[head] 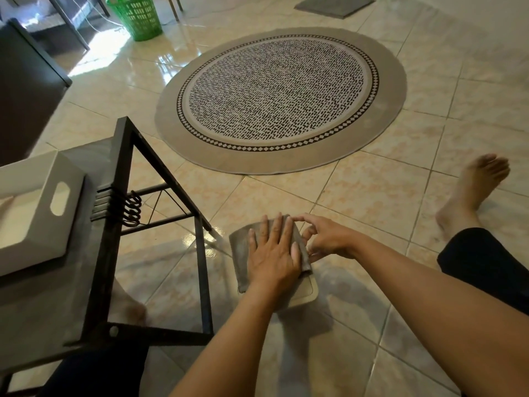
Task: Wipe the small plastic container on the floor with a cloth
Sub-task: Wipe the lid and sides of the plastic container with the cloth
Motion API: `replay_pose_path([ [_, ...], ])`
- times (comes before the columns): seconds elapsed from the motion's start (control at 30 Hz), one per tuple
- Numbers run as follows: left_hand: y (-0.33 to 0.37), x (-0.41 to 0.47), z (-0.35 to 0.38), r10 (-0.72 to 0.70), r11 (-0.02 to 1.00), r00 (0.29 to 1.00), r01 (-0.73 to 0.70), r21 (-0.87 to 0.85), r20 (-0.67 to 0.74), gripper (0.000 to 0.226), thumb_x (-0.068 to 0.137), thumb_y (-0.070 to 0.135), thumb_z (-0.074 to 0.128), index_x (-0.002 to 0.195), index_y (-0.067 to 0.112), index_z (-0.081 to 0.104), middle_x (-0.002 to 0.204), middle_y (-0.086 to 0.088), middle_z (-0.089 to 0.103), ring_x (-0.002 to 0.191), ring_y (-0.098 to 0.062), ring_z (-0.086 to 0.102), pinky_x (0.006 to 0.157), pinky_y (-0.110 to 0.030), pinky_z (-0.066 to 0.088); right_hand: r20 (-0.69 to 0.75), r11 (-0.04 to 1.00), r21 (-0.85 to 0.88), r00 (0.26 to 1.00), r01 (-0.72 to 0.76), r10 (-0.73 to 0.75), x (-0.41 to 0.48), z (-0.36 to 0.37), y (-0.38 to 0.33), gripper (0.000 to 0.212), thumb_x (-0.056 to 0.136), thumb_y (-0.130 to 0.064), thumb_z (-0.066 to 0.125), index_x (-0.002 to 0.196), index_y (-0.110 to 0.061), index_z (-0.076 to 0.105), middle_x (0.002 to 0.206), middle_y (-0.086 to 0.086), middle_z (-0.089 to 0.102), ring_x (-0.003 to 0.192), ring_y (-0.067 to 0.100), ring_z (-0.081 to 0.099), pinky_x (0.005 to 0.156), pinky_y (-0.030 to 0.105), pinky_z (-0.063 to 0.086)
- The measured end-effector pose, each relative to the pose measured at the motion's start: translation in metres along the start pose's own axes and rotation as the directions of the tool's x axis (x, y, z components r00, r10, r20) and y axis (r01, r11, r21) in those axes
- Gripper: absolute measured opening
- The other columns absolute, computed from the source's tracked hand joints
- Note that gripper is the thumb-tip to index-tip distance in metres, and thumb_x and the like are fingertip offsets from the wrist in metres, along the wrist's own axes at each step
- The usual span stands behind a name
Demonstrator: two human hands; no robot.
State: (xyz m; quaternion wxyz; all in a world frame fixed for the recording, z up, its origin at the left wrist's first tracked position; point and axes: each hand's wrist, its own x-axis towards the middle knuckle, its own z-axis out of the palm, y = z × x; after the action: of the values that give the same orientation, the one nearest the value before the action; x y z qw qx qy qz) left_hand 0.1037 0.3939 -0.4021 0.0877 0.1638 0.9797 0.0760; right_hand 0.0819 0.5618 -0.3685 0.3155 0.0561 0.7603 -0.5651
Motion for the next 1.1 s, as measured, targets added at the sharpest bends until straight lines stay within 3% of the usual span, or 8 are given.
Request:
replay_pose_path([
  [0.17,-0.015,-0.018,0.001,-0.140,0.989,0.989,0.138,-0.045,-0.039,0.067,0.099,0.050,0.013,0.152,0.029,-0.022,0.161,0.001,-0.027,0.144,-0.022,-0.032,0.118,-0.045,-0.016,-0.033,1.000,0.010,0.999,0.009,-0.009,-0.002,0.005,0.001,0.087,0.080,0.018,0.063,0.152,-0.021,0.033,0.090,0.014,0.058,0.082,0.021,0.065,0.075,0.040,0.063],
  [0.37,0.003,-0.008,0.004,-0.010,1.000,1.000,0.010,0.005,-0.009,0.065,0.099,0.049,0.011,0.153,0.028,-0.019,0.161,0.001,-0.025,0.145,-0.023,-0.030,0.119,-0.049,-0.012,-0.016,1.000,0.009,1.000,0.007,-0.007,-0.001,0.004,0.001,0.086,0.079,0.022,0.057,0.149,-0.023,0.036,0.092,0.016,0.059,0.084,0.024,0.067,0.079,0.046,0.062],
  [0.53,-0.023,-0.013,-0.002,-0.155,0.987,0.987,0.154,-0.045,-0.040,0.066,0.099,0.049,0.011,0.151,0.027,-0.024,0.161,-0.001,-0.028,0.143,-0.022,-0.035,0.111,-0.039,-0.024,-0.048,1.000,0.019,0.999,0.015,-0.014,-0.001,0.007,0.003,0.085,0.080,0.017,0.063,0.150,-0.023,0.035,0.092,0.014,0.059,0.083,0.022,0.066,0.074,0.039,0.064],
  [0.77,-0.004,-0.015,0.010,-0.032,0.999,0.999,0.032,0.009,-0.013,0.066,0.097,0.051,0.007,0.152,0.026,-0.019,0.161,0.000,-0.026,0.144,-0.023,-0.032,0.118,-0.046,-0.016,-0.050,1.000,0.014,0.999,0.016,-0.015,0.001,0.006,0.006,0.085,0.080,0.017,0.063,0.149,-0.024,0.036,0.091,0.015,0.059,0.082,0.023,0.066,0.074,0.041,0.063],
  [0.93,-0.025,-0.020,-0.002,-0.153,0.984,0.988,0.151,-0.092,-0.021,0.067,0.099,0.048,0.010,0.151,0.025,-0.024,0.160,-0.001,-0.030,0.142,-0.022,-0.036,0.119,-0.044,-0.013,-0.076,1.000,0.017,0.997,0.026,-0.025,-0.001,0.011,0.007,0.088,0.078,0.018,0.063,0.149,-0.025,0.035,0.088,0.014,0.058,0.082,0.024,0.066,0.075,0.045,0.063],
  [1.1,0.008,-0.040,0.011,-0.131,0.990,0.991,0.132,-0.041,0.026,0.068,0.094,0.050,0.006,0.150,0.025,-0.023,0.158,-0.002,-0.031,0.143,-0.025,-0.035,0.118,-0.047,-0.016,-0.060,0.999,0.022,0.998,0.027,-0.026,0.003,0.010,0.008,0.086,0.077,0.020,0.062,0.148,-0.024,0.038,0.085,0.012,0.058,0.076,0.020,0.065,0.072,0.042,0.064],
])
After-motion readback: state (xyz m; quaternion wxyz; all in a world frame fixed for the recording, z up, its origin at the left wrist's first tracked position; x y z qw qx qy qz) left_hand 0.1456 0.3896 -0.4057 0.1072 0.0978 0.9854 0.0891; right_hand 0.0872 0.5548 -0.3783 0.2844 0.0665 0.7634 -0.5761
